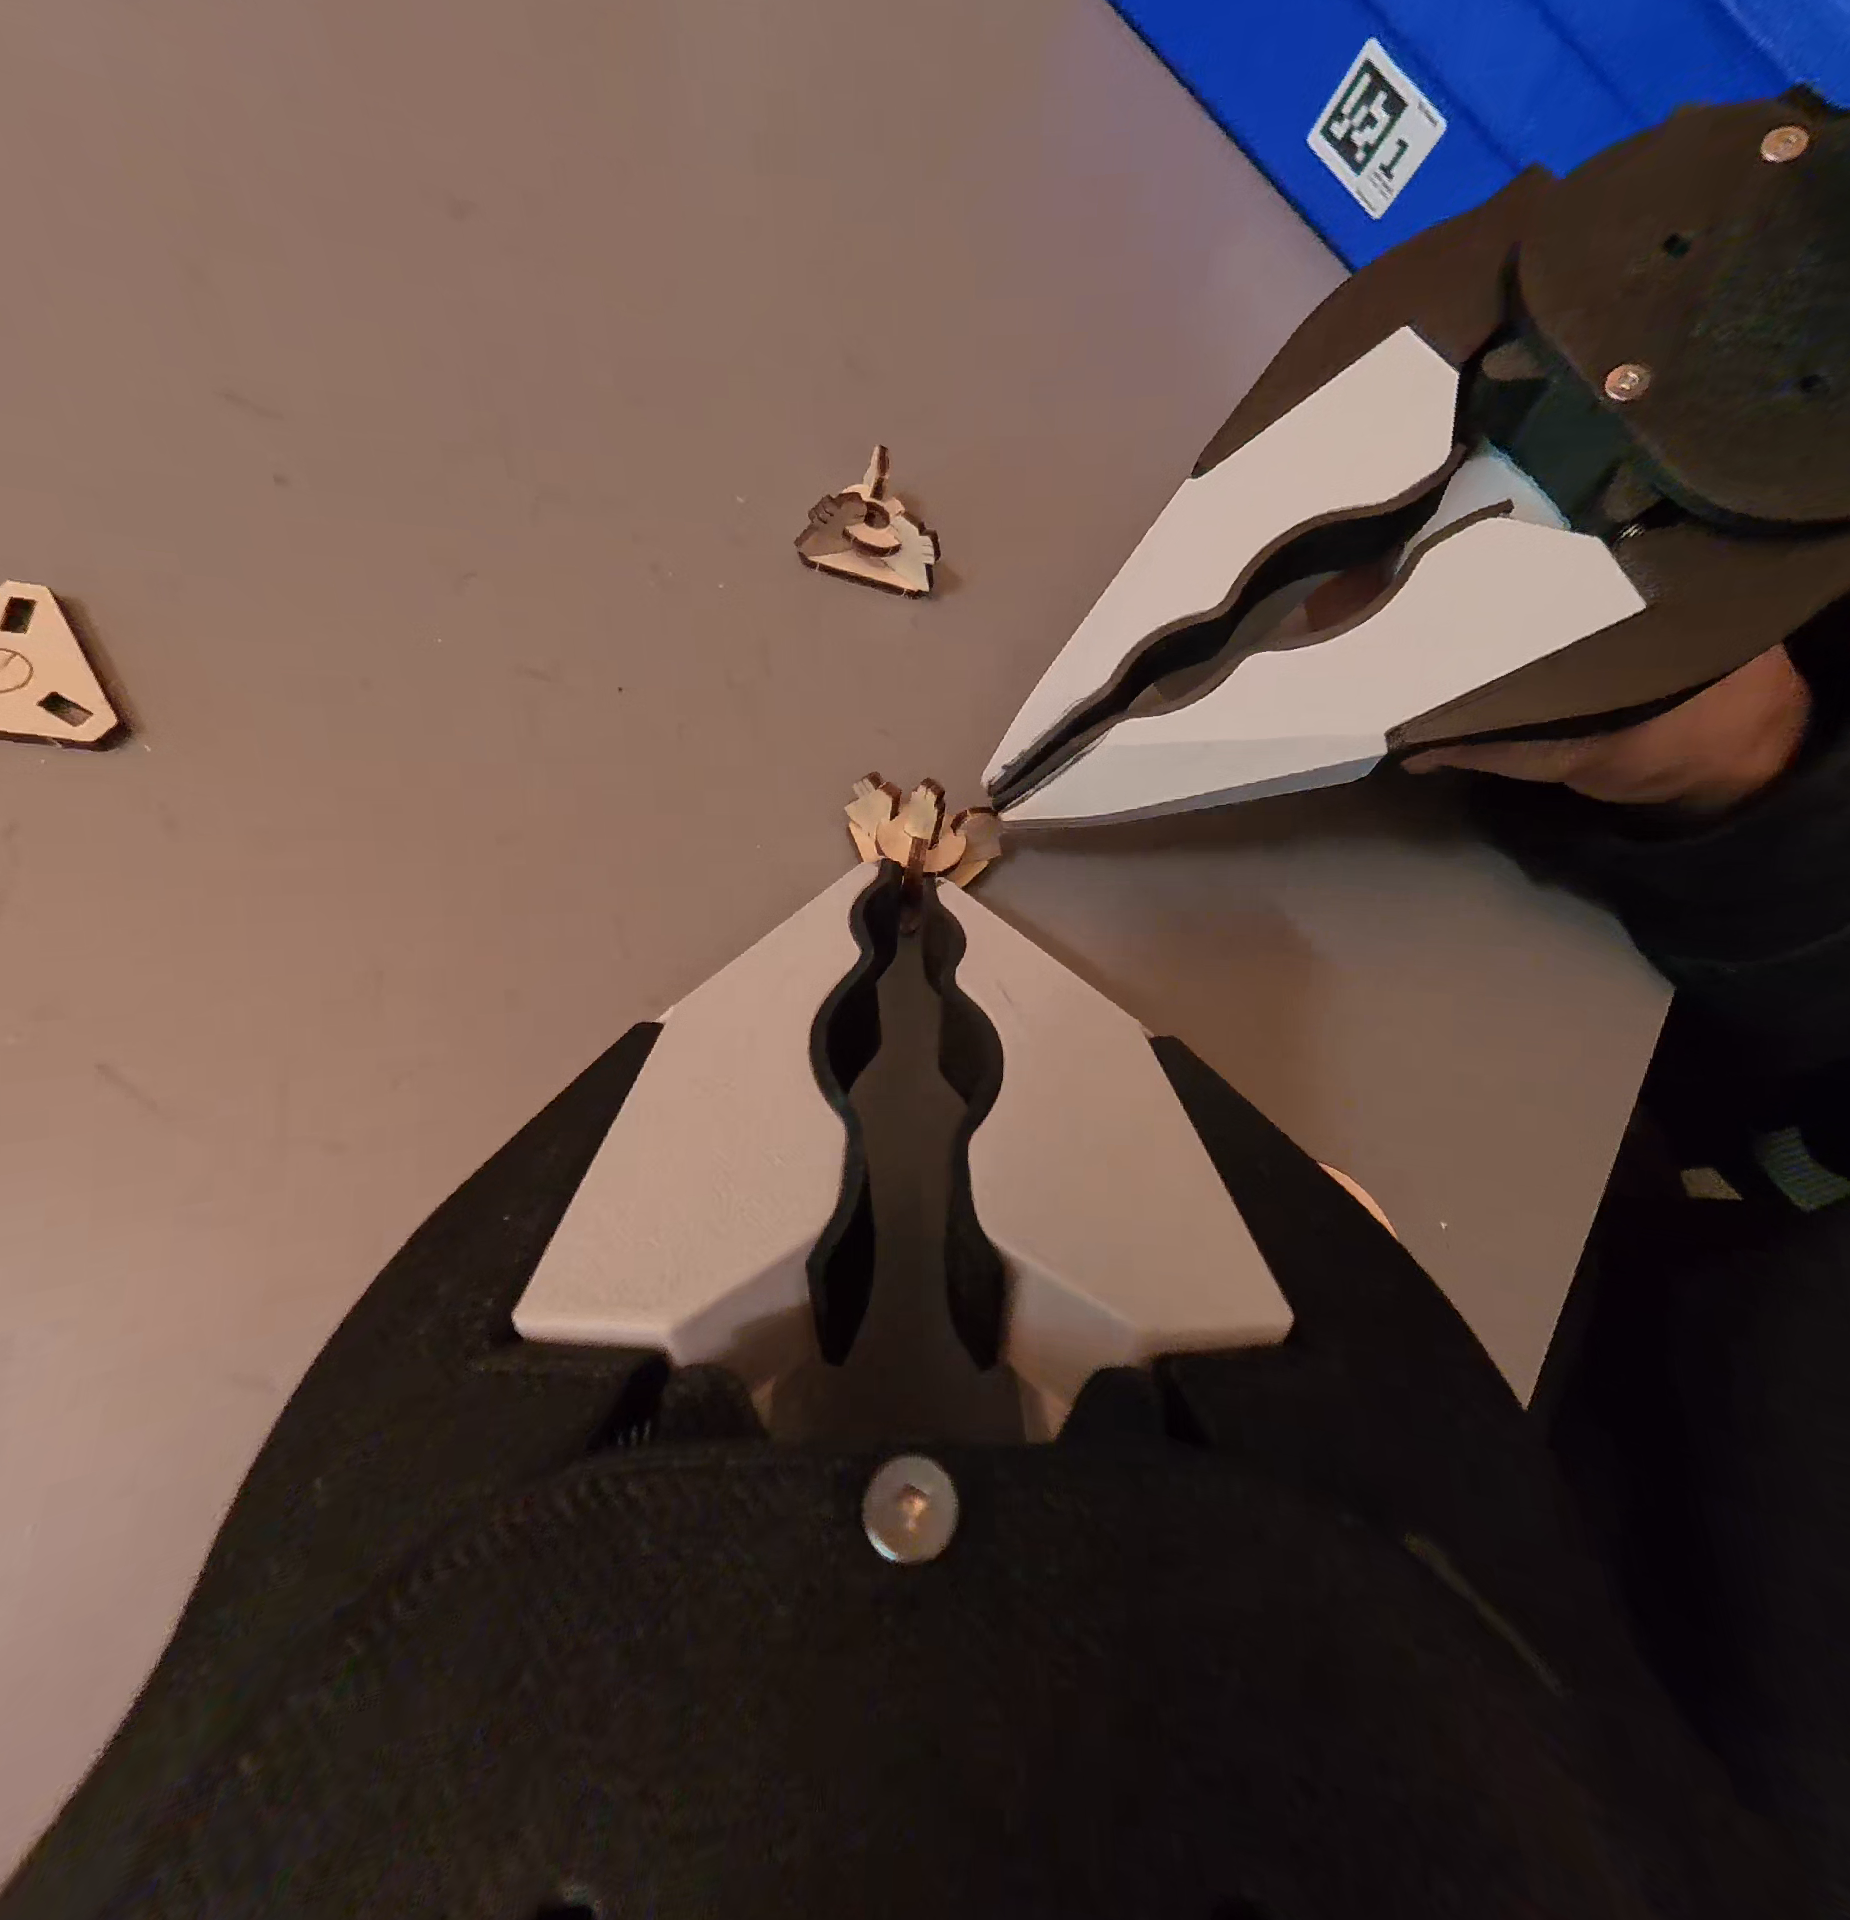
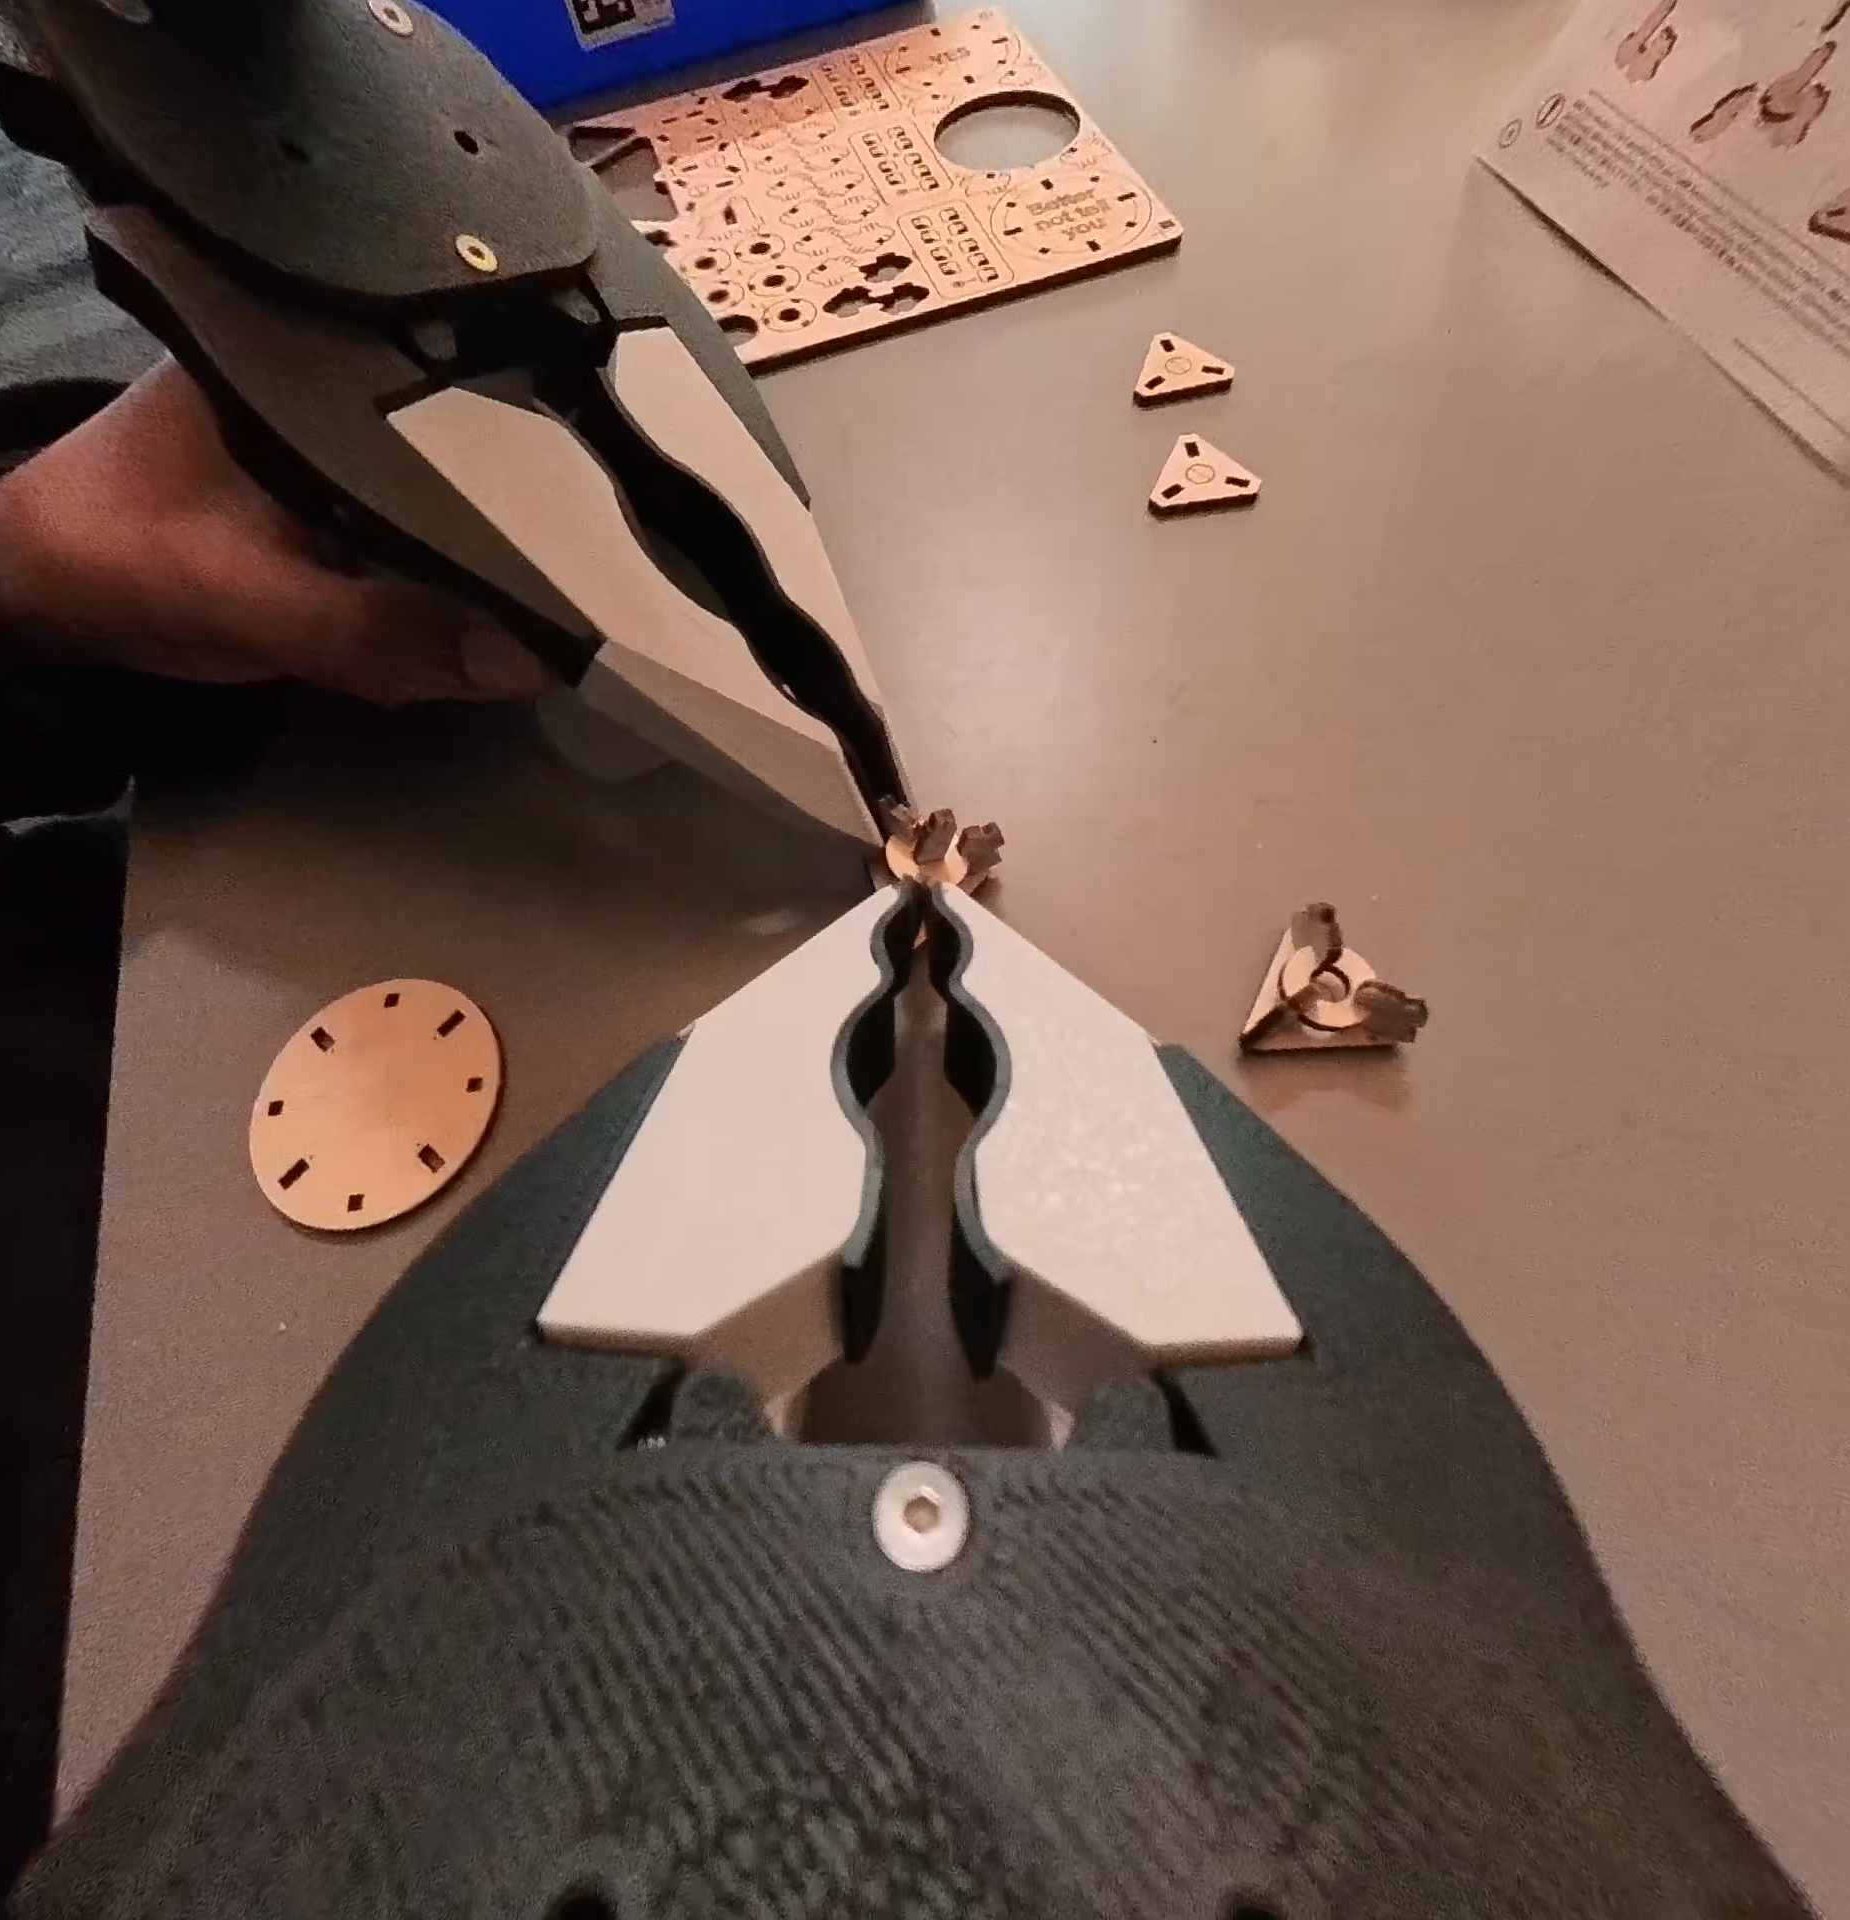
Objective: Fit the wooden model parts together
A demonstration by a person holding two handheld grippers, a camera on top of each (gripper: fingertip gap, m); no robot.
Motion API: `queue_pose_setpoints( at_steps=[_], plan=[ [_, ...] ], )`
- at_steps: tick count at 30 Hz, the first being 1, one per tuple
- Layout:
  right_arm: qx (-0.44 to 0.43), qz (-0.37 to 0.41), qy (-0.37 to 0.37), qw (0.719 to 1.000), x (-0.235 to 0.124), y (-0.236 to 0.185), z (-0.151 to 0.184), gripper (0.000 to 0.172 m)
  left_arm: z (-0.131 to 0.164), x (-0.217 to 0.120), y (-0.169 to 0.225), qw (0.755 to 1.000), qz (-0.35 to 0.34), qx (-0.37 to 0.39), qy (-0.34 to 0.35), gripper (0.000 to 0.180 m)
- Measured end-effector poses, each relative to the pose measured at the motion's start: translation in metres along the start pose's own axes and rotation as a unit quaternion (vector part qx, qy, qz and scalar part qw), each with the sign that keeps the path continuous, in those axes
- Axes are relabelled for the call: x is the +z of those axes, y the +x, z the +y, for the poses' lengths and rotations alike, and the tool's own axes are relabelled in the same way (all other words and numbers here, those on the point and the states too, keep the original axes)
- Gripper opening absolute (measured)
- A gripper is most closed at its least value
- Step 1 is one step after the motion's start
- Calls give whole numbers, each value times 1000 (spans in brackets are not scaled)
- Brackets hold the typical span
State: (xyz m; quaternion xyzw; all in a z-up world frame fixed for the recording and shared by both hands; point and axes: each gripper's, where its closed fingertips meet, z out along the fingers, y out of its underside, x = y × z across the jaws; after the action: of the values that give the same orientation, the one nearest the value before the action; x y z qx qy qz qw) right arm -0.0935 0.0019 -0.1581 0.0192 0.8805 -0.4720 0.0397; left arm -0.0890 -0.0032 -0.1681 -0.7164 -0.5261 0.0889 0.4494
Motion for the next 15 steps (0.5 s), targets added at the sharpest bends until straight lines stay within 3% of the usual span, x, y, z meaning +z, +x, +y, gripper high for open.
queue_pose_setpoints(
  at_steps=[15],
  plan=[
    [67,-66,52,994,-10,-6,-14,12,1,0,0,1000,-3,5,-3,3]
  ],
)
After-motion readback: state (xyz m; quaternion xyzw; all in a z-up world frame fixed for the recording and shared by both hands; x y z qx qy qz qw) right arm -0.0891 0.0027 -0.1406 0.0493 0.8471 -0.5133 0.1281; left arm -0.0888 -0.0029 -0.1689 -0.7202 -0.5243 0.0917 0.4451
